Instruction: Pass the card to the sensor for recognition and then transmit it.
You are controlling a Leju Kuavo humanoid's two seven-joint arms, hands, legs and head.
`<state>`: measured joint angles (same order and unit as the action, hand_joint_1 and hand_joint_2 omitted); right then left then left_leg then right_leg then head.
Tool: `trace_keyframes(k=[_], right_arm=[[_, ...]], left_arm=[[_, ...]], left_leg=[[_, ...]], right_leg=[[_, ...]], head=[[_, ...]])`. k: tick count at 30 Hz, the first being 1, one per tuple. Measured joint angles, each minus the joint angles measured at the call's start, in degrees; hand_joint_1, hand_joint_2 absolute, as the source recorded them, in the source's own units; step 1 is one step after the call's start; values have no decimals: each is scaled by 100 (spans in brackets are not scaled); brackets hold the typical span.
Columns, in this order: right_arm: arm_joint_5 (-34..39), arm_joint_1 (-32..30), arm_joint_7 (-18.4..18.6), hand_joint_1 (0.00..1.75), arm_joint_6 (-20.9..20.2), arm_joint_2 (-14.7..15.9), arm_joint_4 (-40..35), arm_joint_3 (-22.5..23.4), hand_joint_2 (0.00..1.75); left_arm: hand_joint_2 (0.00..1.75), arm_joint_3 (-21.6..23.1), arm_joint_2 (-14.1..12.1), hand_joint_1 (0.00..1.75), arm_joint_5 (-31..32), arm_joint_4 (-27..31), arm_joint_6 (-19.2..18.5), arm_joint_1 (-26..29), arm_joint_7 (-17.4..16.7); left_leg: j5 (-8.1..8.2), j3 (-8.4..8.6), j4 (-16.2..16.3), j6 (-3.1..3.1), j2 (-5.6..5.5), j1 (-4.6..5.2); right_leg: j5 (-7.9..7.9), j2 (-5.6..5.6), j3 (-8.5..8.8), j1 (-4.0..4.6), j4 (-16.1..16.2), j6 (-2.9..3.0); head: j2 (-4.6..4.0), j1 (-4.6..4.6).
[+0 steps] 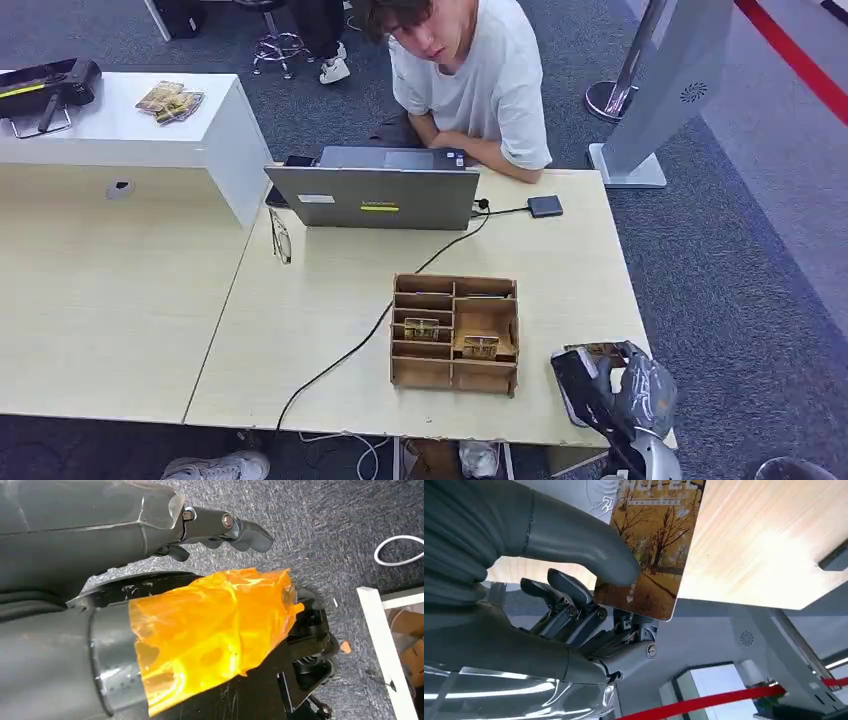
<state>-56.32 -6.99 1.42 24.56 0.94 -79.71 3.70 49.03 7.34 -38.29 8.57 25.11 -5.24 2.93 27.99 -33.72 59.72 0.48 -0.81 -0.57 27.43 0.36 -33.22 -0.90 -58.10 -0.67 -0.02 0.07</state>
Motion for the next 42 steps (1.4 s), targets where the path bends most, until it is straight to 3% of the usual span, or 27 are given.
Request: trace_keyframes(k=[28, 42], right_arm=[[-328, -403, -197, 175, 684, -70, -1572, -671, 175], [-470, -454, -284, 175, 781, -48, -2116, -1150, 175]], left_arm=[[0, 0, -17, 0, -131, 0, -9, 2, 79], [0, 0, -20, 0, -168, 0, -28, 2, 81]], left_leg=[[0, -1, -1, 0, 1, -1], [0, -1, -1, 0, 1, -1]], right_leg=[[0, 0, -2, 1, 0, 0], [0, 0, -2, 1, 0, 0]], head=[[0, 0], [0, 0]])
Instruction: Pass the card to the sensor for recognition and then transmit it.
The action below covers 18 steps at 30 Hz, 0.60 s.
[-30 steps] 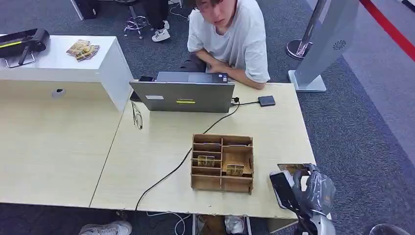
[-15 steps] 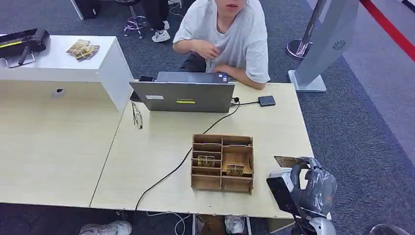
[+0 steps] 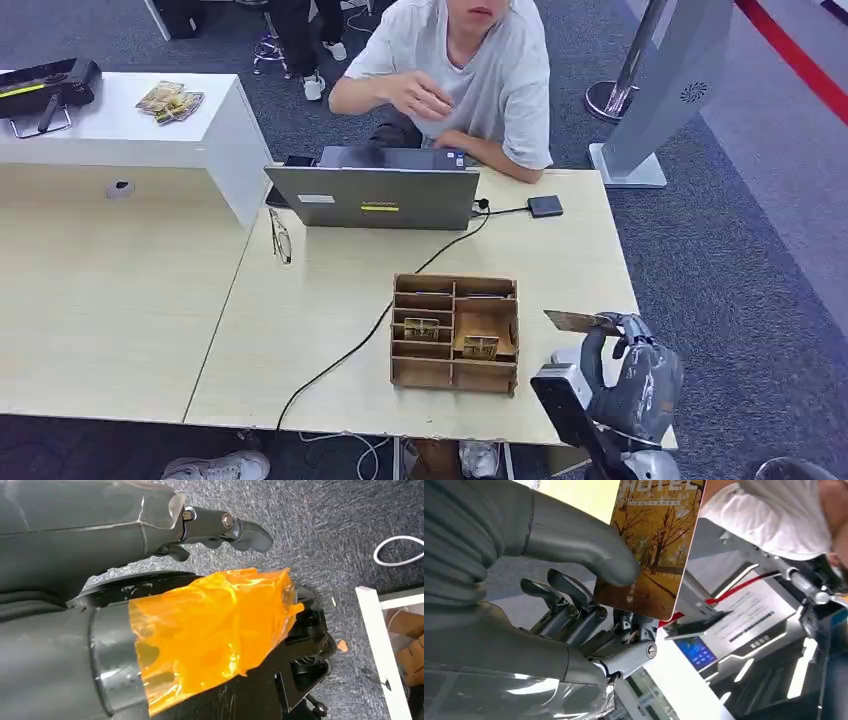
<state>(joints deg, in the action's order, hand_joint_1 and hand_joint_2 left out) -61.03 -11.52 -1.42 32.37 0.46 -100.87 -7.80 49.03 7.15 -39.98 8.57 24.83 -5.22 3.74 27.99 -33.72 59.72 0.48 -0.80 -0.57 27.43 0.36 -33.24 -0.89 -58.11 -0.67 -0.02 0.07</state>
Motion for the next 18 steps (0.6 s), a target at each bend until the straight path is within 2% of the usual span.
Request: trace_keyframes(k=[18], right_arm=[[-269, 359, 103, 175, -216, 149, -201, -584, 175]], left_arm=[[0, 39, 0, 0, 4, 0, -48, -3, -2]], left_leg=[[0, 0, 0, 0, 0, 0]], right_leg=[[0, 0, 1, 0, 0, 0]], head=[[0, 0]])
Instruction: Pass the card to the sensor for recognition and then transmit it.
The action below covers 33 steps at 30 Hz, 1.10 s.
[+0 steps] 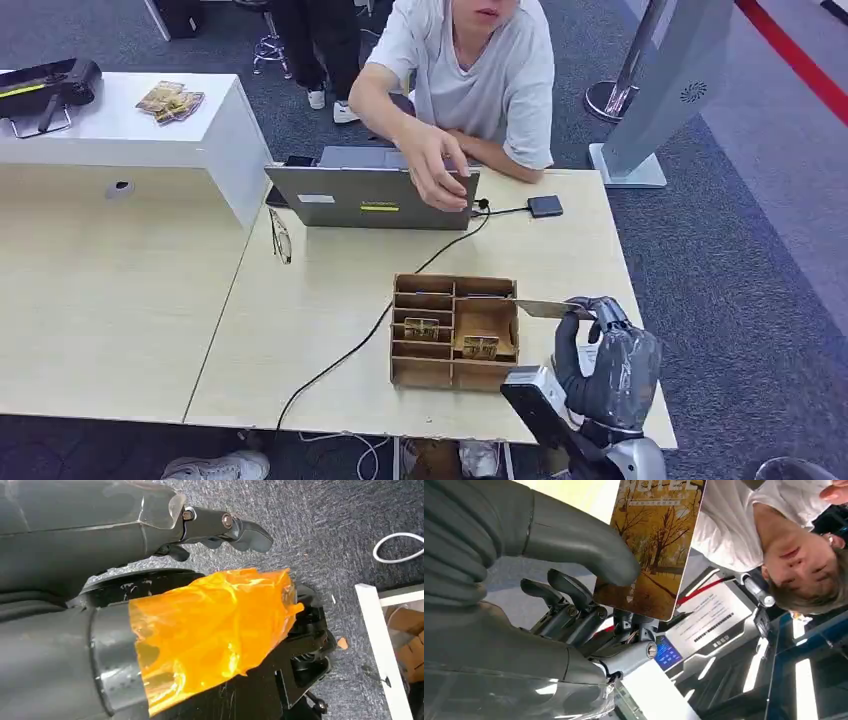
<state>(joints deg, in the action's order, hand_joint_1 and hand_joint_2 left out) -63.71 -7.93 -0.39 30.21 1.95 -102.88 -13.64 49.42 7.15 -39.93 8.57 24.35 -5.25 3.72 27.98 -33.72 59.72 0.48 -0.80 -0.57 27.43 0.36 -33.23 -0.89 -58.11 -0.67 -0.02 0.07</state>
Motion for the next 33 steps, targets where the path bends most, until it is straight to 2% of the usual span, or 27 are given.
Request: trace_keyframes(k=[7, 13, 19, 27, 33], right_arm=[[-7, 116, 0, 175, -4, 13, 26, -103, 175], [-74, 348, 20, 175, -164, 15, 118, -295, 175], [-196, 728, 61, 175, -424, 15, 269, -640, 175], [-232, 1215, 151, 175, -575, 13, 572, -1149, 175], [-232, 1227, 153, 175, -579, 13, 577, -1158, 175]], left_arm=[[0, 61, 0, 0, 9, 0, 0, -3, 0], [0, 79, 0, 0, 18, 0, -17, -5, -7], [0, 149, -2, 0, 33, 0, -35, -17, -17], [0, 162, 0, 0, 68, 0, -44, -34, -81], [0, 162, 0, 0, 70, 0, -44, -35, -85]], left_leg=[[0, -1, 0, 0, 0, 0], [-1, -1, 0, 1, 0, 0], [-5, 0, 0, 3, 1, -1], [-5, 0, 0, 3, 1, -1], [-5, 0, 0, 3, 1, -1]], right_leg=[[0, 0, 0, 0, 0, 0], [0, 0, 0, 0, -1, 0], [-2, 1, 0, 1, -2, 2], [-2, 1, 0, 1, -3, 3], [-2, 1, 0, 1, -3, 3]], head=[[0, 0], [0, 0], [0, 0], [0, 0], [0, 0]])
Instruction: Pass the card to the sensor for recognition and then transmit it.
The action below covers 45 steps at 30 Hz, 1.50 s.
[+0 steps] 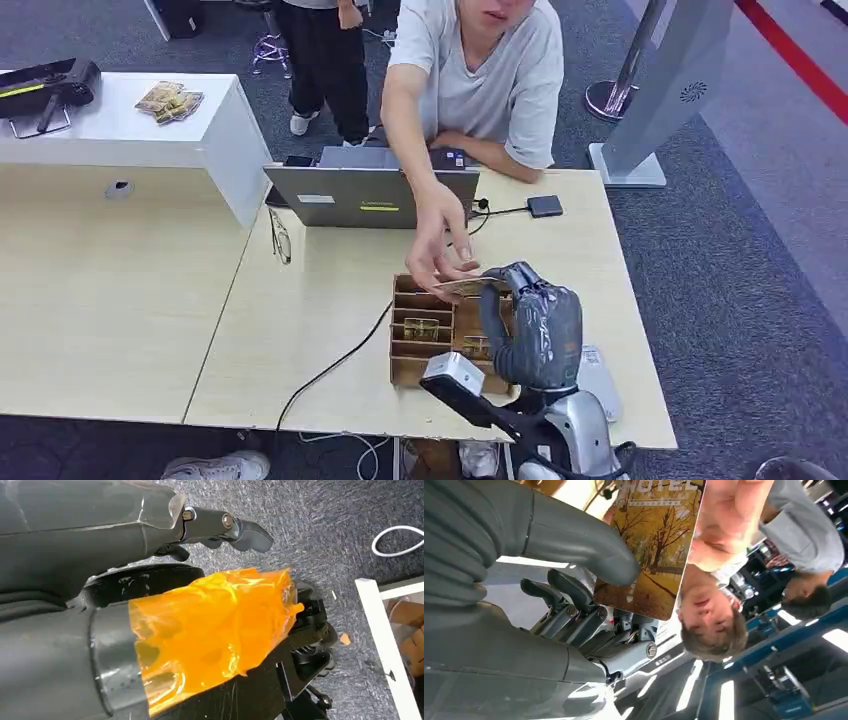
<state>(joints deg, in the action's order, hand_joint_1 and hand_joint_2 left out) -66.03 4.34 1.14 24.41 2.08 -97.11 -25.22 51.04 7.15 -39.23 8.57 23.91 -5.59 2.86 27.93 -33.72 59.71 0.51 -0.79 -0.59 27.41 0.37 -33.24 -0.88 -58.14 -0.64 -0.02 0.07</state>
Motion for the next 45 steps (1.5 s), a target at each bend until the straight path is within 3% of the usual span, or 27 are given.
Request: trace_keyframes(k=[4, 5, 17, 18, 45], right_arm=[[7, 256, 50, 175, -48, 0, 209, -255, 175], [20, 383, 66, 0, -66, -4, 306, -393, 175], [-133, 534, 223, 0, -140, 0, 513, -752, 175], [-136, 534, 223, 0, -133, 2, 513, -774, 0], [64, 188, -188, 0, 319, 94, 441, -1104, 0]], left_arm=[[0, 72, 0, 0, 4, 0, -9, -24, -24], [0, 92, 0, 0, 7, 0, -11, -31, -33], [0, 94, 0, 0, -22, 0, -7, -45, -35], [0, 94, 0, 0, -26, 0, -4, -45, -35], [0, 94, -9, 0, -181, 0, 37, -42, -20]], left_leg=[[0, 0, 0, 0, 0, 0], [0, 0, 0, 0, -1, 0], [0, 0, 0, 0, -1, 0], [0, 0, 0, 0, -1, 0], [0, 0, 0, 0, -1, 0]], right_leg=[[0, -1, 0, 0, 0, 0], [0, -1, 0, 0, 0, 0], [0, -1, 0, 0, 0, 0], [0, -1, 0, 0, 0, 0], [0, -1, -1, 0, 0, 0]], head=[[0, 0], [0, 0], [0, 0], [0, 0], [0, 0]])
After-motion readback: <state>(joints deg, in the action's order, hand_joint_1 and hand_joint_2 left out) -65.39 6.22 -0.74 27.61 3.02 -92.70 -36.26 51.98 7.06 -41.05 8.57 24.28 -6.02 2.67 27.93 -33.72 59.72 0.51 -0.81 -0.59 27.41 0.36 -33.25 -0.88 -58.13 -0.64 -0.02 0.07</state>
